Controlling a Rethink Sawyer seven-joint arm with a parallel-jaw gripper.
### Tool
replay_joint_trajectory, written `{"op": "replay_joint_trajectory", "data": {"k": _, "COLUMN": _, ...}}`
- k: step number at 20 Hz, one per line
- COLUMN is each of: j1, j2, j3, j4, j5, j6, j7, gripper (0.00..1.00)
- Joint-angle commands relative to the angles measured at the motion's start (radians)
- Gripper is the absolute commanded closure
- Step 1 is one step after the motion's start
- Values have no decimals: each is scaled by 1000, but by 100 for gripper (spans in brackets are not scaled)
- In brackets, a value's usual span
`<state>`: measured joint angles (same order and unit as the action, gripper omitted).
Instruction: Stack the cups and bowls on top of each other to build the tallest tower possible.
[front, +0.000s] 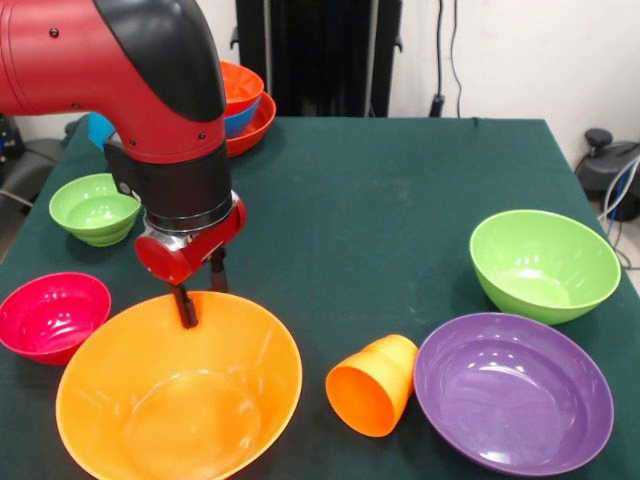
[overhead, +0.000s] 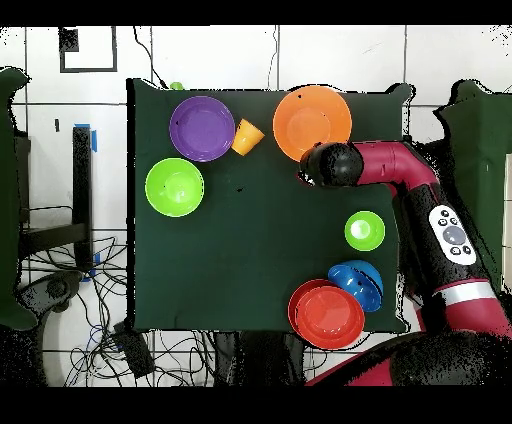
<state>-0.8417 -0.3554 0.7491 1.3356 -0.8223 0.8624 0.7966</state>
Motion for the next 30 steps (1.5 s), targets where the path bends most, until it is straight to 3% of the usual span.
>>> {"op": "replay_joint_trajectory", "data": {"k": 1, "j1": -37, "j2": -9, "j3": 22, "j4": 39, "j5": 21, "j6": -16, "j7": -170, "gripper": 100}}
{"op": "replay_joint_trajectory", "data": {"k": 9, "j1": -58, "j2": -1, "j3": 36, "j4": 45, "j5": 26, "j6": -16, "j7": -207, "gripper": 100}}
{"op": "replay_joint_trajectory", "data": {"k": 30, "j1": -74, "j2": -5, "j3": 60, "j4": 60, "j5": 17, "j6": -23, "j7": -190, "gripper": 100}}
